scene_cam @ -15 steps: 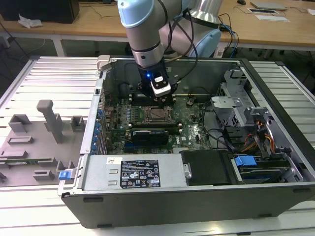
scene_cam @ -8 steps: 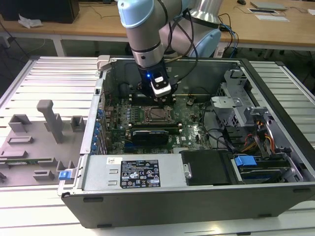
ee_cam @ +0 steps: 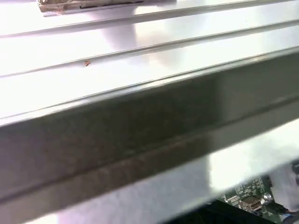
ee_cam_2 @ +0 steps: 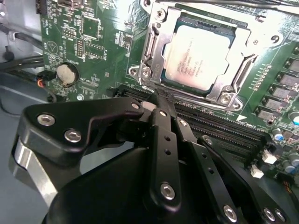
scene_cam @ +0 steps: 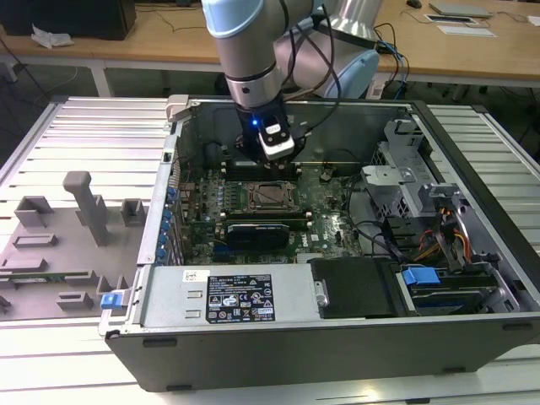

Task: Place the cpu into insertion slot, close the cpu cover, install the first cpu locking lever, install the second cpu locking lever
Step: 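Install the first cpu locking lever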

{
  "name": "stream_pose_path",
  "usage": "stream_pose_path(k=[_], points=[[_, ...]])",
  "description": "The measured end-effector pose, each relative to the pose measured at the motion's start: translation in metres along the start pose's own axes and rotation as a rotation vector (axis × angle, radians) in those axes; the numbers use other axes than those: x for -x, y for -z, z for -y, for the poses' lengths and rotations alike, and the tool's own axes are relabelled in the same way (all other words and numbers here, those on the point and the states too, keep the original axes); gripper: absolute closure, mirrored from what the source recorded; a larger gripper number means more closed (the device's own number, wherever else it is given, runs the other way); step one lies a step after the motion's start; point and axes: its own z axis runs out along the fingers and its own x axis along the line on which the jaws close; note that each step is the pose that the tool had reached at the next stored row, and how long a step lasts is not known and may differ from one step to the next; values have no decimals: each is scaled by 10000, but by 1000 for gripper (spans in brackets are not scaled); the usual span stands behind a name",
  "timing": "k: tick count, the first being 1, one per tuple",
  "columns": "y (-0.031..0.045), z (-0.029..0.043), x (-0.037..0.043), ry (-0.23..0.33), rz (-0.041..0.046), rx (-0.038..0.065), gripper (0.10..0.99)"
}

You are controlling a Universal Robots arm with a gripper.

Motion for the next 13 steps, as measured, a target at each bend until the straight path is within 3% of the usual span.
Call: stream_pose_path(k=[7,10,11,13], points=[[115,-15,28,0,0,0,980],[125,-17,31,1,0,1,980],[124,-17,33,-3,-81,-19,980],[117,-19,49,-38,-553,-141,980]])
